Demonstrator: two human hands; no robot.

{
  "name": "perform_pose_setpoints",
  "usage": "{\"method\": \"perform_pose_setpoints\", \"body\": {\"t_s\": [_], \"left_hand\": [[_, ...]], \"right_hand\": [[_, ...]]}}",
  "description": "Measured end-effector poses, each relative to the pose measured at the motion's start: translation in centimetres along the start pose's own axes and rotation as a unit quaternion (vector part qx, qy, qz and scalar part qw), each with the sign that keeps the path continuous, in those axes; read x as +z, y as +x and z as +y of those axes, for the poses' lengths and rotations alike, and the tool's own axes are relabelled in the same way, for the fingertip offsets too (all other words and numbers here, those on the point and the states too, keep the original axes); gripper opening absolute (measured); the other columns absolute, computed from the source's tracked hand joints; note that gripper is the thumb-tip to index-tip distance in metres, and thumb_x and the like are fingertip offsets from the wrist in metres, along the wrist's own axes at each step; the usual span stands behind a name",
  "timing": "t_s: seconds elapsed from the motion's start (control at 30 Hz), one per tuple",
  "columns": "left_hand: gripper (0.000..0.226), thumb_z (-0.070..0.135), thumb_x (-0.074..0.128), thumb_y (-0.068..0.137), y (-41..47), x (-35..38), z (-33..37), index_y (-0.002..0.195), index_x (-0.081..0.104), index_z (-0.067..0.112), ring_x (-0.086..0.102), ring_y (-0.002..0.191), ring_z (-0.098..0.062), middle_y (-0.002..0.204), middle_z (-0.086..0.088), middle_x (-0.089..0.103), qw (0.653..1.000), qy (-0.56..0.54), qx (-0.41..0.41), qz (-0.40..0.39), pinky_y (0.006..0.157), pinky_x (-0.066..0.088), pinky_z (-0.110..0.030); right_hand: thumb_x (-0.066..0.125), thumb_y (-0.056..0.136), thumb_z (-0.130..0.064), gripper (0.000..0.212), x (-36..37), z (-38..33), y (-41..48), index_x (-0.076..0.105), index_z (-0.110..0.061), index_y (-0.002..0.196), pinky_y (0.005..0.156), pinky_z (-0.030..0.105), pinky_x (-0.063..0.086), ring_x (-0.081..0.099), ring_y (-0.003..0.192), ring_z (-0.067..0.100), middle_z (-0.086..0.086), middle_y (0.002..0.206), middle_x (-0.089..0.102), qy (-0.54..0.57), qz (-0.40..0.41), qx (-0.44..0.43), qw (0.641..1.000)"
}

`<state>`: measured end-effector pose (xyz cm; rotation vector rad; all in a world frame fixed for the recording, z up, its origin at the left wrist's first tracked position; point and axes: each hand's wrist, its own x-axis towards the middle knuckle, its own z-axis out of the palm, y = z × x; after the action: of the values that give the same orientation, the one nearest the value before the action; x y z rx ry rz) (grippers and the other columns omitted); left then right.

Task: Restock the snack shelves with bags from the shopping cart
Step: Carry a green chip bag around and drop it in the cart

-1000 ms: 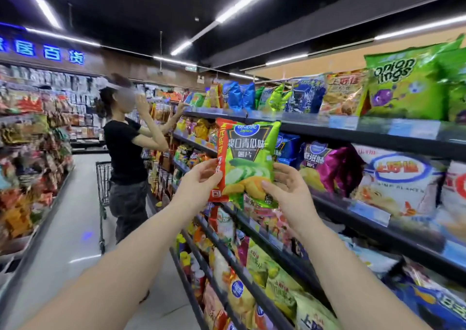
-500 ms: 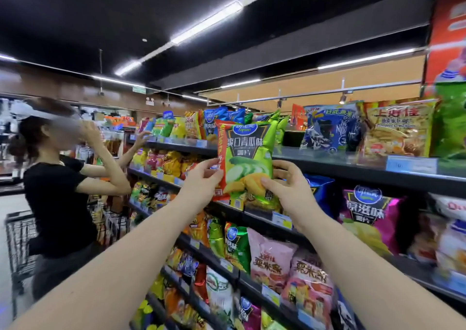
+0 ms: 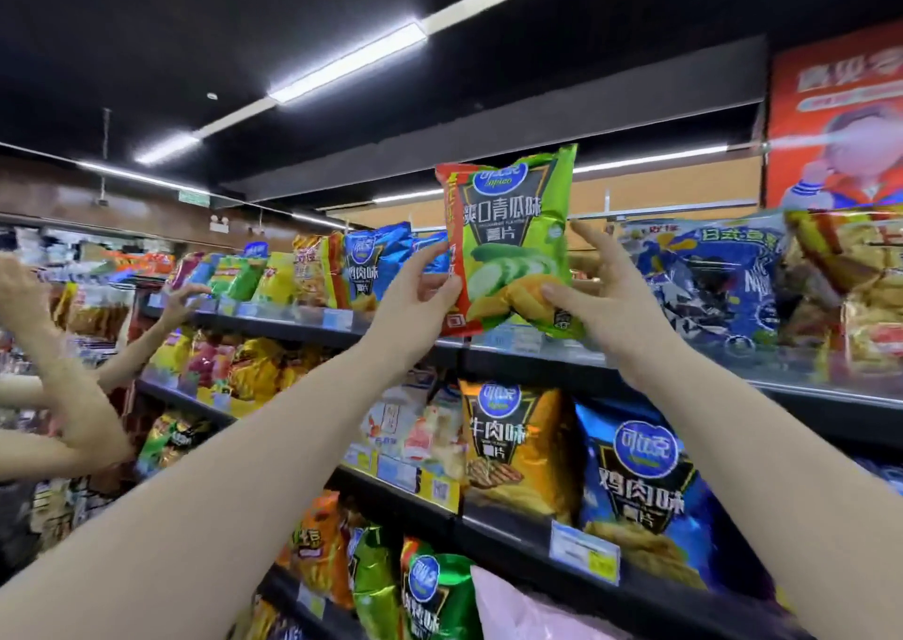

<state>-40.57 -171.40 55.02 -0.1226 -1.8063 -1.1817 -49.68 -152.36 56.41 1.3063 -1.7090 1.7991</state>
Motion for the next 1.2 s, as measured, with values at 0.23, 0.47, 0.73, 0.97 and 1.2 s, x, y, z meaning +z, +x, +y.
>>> {"method": "perform_pose_setpoints", "body": {"t_s": [0.23, 0.47, 0.73, 0.97, 1.2], "left_hand": [[0.044, 0.004, 0.055, 0.097, 9.6, 0.8, -5.4, 0.137, 0.045, 0.021, 0.065, 0.077, -0.013, 0.092, 0.001, 0.063, 0.998, -0.043, -0.009, -0.035, 0.074, 0.056, -0.033], [0.05, 0.004, 0.06, 0.093, 13.8, 0.6, -11.3, 0.135, 0.047, 0.028, 0.062, 0.077, -0.011, 0.097, 0.005, 0.06, 0.998, 0.009, 0.01, -0.068, 0.065, 0.053, -0.024], [0.038, 0.021, 0.059, 0.095, 14.7, -0.8, -14.7, 0.131, 0.051, 0.031, 0.058, 0.096, -0.013, 0.113, 0.008, 0.056, 0.96, 0.175, 0.173, -0.137, 0.087, 0.049, -0.032], [0.043, 0.048, 0.033, 0.095, 14.5, -2.4, -16.8, 0.105, 0.065, 0.022, 0.055, 0.096, -0.017, 0.102, 0.007, 0.063, 0.888, 0.284, 0.349, -0.097, 0.079, 0.048, -0.043], [0.042, 0.045, 0.035, 0.093, 14.5, -2.5, -18.0, 0.088, 0.068, 0.02, 0.054, 0.082, -0.017, 0.086, 0.006, 0.061, 0.879, 0.306, 0.363, -0.04, 0.065, 0.043, -0.036]], "right_hand": [[0.074, 0.081, -0.003, 0.085, 1.9, 4.0, 8.6, 0.029, -0.034, 0.147, 0.091, 0.046, 0.054, 0.066, 0.102, 0.02, 0.007, 0.126, 0.059, -0.014, 0.002, 0.067, 0.998], [0.076, 0.081, -0.016, 0.07, 4.4, 6.8, 12.0, 0.038, -0.027, 0.139, 0.077, 0.045, 0.055, 0.069, 0.092, 0.024, 0.008, 0.11, 0.067, -0.048, 0.037, 0.175, 0.983], [0.089, 0.061, -0.026, 0.084, 5.6, 8.2, 13.0, 0.041, -0.02, 0.13, 0.092, 0.058, 0.049, 0.063, 0.106, 0.029, 0.006, 0.117, 0.065, -0.174, 0.023, 0.276, 0.945], [0.079, 0.075, -0.007, 0.041, 7.0, 7.7, 14.0, 0.056, -0.016, 0.108, 0.085, 0.056, 0.052, 0.066, 0.099, 0.031, 0.011, 0.108, 0.07, -0.172, 0.022, 0.311, 0.934], [0.083, 0.071, -0.008, 0.05, 10.7, 8.6, 15.3, 0.048, -0.011, 0.106, 0.094, 0.064, 0.046, 0.061, 0.108, 0.035, 0.014, 0.116, 0.062, -0.199, 0.05, 0.311, 0.928]]}}
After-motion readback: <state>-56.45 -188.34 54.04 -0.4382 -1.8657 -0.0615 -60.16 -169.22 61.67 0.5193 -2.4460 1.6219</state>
